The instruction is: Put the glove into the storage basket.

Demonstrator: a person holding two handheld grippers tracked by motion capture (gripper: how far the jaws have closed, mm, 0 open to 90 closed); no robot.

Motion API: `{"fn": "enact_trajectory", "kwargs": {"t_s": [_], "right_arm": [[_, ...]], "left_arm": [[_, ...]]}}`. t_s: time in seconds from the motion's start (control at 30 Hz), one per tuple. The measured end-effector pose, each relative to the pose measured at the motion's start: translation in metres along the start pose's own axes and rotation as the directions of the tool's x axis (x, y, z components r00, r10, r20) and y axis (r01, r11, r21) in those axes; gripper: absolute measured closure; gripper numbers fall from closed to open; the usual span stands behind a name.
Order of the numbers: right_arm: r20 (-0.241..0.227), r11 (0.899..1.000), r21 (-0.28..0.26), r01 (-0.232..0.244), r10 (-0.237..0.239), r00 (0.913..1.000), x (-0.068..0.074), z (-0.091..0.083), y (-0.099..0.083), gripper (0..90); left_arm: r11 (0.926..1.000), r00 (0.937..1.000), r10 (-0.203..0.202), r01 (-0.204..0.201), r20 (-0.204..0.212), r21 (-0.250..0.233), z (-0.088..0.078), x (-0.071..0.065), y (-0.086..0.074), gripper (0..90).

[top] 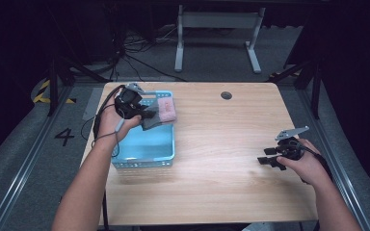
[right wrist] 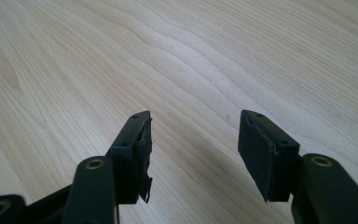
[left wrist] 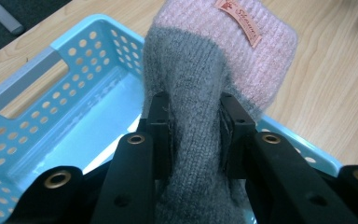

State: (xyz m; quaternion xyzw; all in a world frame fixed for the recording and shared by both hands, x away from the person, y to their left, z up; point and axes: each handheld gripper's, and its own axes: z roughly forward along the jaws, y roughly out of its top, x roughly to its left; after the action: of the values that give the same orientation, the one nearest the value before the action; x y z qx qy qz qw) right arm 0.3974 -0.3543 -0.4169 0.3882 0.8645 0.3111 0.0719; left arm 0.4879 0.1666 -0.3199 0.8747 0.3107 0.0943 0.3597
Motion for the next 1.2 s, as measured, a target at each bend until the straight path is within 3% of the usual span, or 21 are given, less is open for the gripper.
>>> {"fn": "enact_trajectory", "kwargs": {"t_s": [0.3, 0.6, 0.7, 0.87, 0.97, 1.2], "right_arm": [[0.001, 1.0, 0.002, -0.004, 0.004, 1.0, 0.001, 0.001, -0.002, 45.5], [-0.01, 1.0, 0.005, 0.008, -0.008, 0.9999, 0.004, 0.007, 0.0, 45.0], [-0.013, 1.0, 0.009, 0.013, -0.013, 0.9998, 0.005, 0.008, 0.0, 44.7], [-0.013, 1.0, 0.001, 0.014, -0.014, 0.9998, 0.006, 0.007, 0.0, 44.5], [-0.012, 1.0, 0.001, 0.013, -0.013, 0.9998, 0.005, 0.007, 0.0, 44.3], [-0.014, 1.0, -0.003, 0.012, -0.012, 0.9998, 0.006, 0.006, -0.001, 43.7]], "left_arm": [[0.9994, 0.9991, -0.013, 0.015, -0.04, 0.033, -0.001, 0.025, -0.012, 70.1], [0.9951, 0.9996, -0.023, 0.024, -0.019, 0.096, 0.016, 0.039, -0.02, 70.1], [0.9928, 0.9993, -0.035, 0.036, -0.016, 0.115, 0.026, 0.042, -0.024, 70.0], [0.9945, 0.9993, -0.037, 0.037, 0.005, 0.098, 0.038, 0.04, -0.03, 69.9], [0.992, 1.0, -0.005, 0.004, 0.007, 0.126, 0.051, 0.039, -0.033, 69.5], [0.9829, 0.9999, -0.009, 0.007, 0.014, 0.184, 0.067, 0.041, -0.035, 69.2]]}}
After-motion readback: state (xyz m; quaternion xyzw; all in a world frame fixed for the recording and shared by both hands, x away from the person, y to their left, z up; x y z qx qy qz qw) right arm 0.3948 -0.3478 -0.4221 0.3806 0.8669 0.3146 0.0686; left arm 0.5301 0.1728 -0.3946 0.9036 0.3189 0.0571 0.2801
